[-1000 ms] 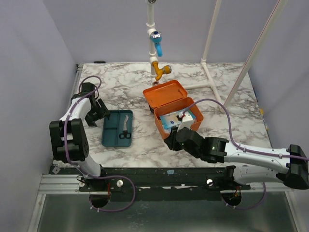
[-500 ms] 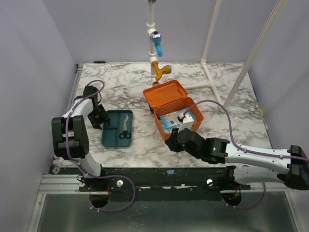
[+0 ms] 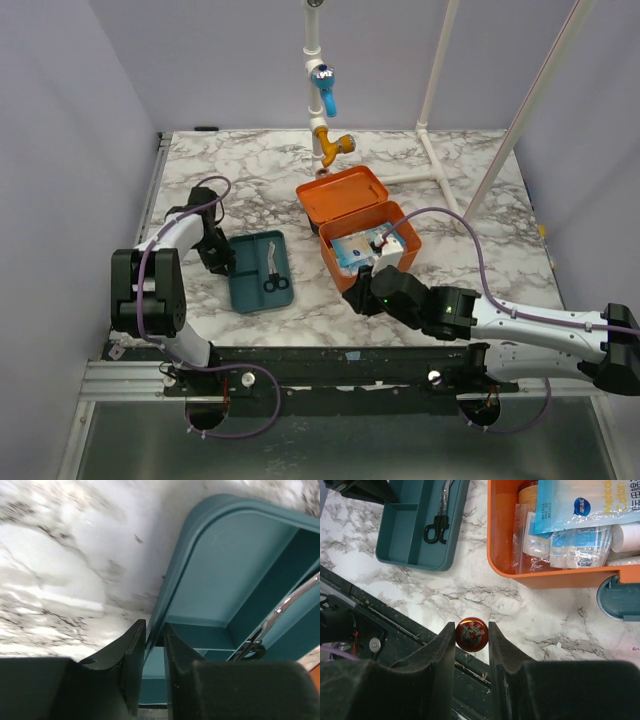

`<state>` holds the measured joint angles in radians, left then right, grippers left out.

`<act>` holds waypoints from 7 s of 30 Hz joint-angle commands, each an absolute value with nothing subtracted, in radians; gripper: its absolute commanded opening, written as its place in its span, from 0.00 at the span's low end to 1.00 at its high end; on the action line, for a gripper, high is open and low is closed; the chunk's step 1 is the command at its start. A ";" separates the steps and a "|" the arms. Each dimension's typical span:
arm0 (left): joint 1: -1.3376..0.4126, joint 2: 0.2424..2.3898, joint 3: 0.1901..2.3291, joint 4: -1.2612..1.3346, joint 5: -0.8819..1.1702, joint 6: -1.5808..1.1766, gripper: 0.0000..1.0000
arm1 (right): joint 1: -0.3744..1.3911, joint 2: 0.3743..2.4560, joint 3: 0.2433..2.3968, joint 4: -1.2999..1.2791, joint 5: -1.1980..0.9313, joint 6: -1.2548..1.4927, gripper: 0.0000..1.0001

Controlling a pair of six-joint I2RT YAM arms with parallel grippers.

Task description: Organize the medicine kit

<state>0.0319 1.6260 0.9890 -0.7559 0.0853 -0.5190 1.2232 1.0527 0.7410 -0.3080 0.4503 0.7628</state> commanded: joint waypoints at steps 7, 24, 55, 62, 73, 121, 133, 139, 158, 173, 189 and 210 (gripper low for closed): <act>-0.139 1.483 0.917 -0.749 0.139 -0.616 0.15 | 1.229 1.110 0.785 -0.296 0.322 0.664 0.20; -0.300 1.300 0.757 -0.688 0.190 -0.721 0.12 | 1.293 1.393 0.992 -0.264 0.230 0.580 0.20; -0.282 0.616 0.898 -0.960 -0.286 -0.673 0.98 | 1.297 2.030 1.463 -0.293 0.355 0.641 0.22; -0.282 0.481 0.906 -0.951 -0.331 -0.621 0.98 | 1.290 2.103 1.526 -0.318 0.420 0.664 0.25; -0.282 0.434 0.910 -0.929 -0.321 -0.508 0.99 | 1.264 2.188 1.598 -0.330 0.463 0.677 0.27; -0.282 0.368 0.774 -0.819 -0.313 -0.447 0.98 | 1.095 2.196 1.760 -0.414 0.453 0.611 0.51; -0.282 0.367 0.773 -0.818 -0.311 -0.445 0.98 | 1.095 2.262 1.799 -0.414 0.420 0.626 0.46; -0.282 0.369 0.772 -0.815 -0.307 -0.443 0.98 | 1.093 2.289 1.808 -0.423 0.419 0.622 0.39; -0.282 0.375 0.769 -0.810 -0.297 -0.440 0.98 | 1.093 2.326 1.777 -0.452 0.369 0.620 0.12; -0.282 0.372 0.772 -0.816 -0.314 -0.443 0.99 | 1.111 2.202 1.757 -0.407 0.278 0.583 0.01; -0.280 0.338 0.784 -0.856 -0.408 -0.479 0.99 | 1.166 2.034 1.734 -0.457 0.262 0.559 0.01; -0.279 0.339 0.778 -0.844 -0.391 -0.472 0.98 | 1.167 2.113 1.734 -0.524 0.239 0.536 0.01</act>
